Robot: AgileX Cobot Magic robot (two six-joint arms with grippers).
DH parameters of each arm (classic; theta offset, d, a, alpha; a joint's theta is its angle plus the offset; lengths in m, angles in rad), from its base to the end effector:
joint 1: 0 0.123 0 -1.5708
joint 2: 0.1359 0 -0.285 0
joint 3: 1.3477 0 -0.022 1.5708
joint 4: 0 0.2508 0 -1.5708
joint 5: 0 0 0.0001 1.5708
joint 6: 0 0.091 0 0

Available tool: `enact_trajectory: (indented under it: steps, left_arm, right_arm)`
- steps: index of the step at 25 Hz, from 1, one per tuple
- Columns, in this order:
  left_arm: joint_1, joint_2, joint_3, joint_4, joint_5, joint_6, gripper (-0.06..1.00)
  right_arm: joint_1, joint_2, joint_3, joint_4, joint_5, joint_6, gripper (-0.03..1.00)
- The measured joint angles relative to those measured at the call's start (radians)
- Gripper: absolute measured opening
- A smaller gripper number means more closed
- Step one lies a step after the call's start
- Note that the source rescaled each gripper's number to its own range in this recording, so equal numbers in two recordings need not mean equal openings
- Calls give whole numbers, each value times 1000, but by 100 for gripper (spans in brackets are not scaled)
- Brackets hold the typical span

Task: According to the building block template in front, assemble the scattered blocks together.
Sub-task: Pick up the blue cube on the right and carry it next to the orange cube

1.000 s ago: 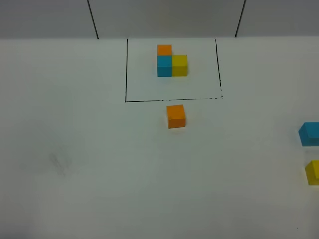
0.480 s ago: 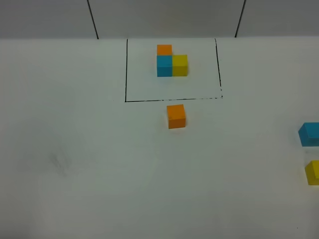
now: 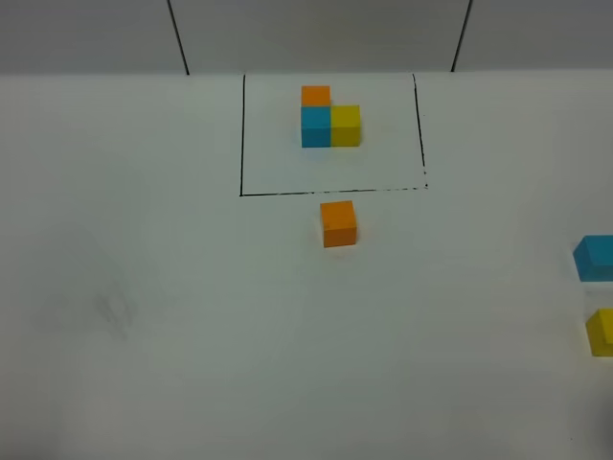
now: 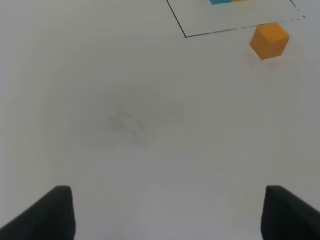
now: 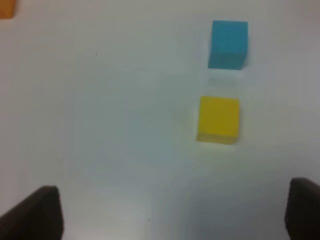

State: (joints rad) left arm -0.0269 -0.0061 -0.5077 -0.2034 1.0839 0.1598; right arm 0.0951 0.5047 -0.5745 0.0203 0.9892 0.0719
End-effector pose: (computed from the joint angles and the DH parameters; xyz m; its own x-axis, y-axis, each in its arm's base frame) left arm -0.0090 -0.0160 0.2789 -0.4438 0.0745 -0.8930 0.2139 0.9765 -0.0248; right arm 0.0765 0.0088 0.2869 -0.7423 0.0125 -0.6700 -0.0449 0.9967 0.0683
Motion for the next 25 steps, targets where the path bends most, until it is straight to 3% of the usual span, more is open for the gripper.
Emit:
enact_trajectory:
  steps: [7, 14, 25]
  left_arm:
    - [0, 0, 0, -1, 0, -1, 65]
    - [0, 0, 0, -2, 0, -1, 65]
    - [0, 0, 0, -2, 0, -1, 65]
  right_arm:
    - [0, 467, -185, -20, -84, -45, 84]
    - [-17, 840, -307, -20, -245, -59, 84]
    - [-173, 1132, -334, 2, -336, -112, 84]
